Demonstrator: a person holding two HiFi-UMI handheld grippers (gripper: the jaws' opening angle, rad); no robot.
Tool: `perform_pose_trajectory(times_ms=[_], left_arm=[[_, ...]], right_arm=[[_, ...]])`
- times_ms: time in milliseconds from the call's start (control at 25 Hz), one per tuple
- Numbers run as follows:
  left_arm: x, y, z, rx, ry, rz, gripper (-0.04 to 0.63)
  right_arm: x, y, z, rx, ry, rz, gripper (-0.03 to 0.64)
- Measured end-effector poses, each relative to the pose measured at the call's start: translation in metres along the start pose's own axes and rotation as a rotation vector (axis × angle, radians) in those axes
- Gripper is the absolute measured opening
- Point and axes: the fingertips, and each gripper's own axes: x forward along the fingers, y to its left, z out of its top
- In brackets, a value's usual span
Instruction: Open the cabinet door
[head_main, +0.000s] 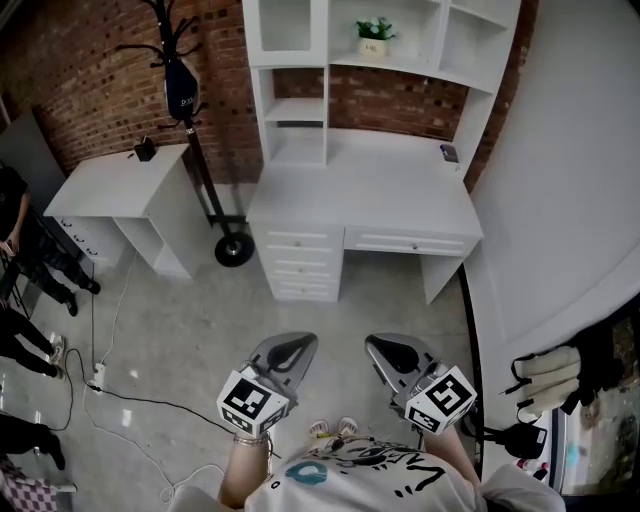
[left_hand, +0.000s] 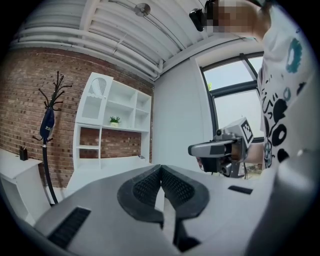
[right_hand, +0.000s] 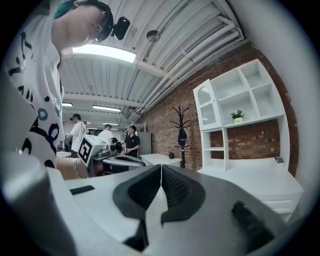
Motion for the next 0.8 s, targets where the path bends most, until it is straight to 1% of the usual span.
perform_pose_trajectory(times_ms=[280, 440, 600, 800], left_arm=[[-0.011, 0.024, -0.001, -0.002, -0.020, -0.007, 0.014], [-0.019, 0.037, 0.004, -0.031, -0.057, 0.013, 0.015], [-0.029, 0.047, 0.000, -0.040, -0.057, 0.013, 0.015], [-0.034, 0.064, -0.007, -0.058, -0.058, 0.036, 0.014]], right_arm=[[0.021, -0.004, 0.002, 0.012, -0.016, -0.038, 0.028], [0.030, -0.004, 0.000, 0.025, -0.008, -0.062, 0.028], [0.038, 0.004, 0.000, 0.034, -0.001, -0.074, 0.028], [0.048, 0.004, -0.001, 0.054, 0.004, -0.083, 0.028]])
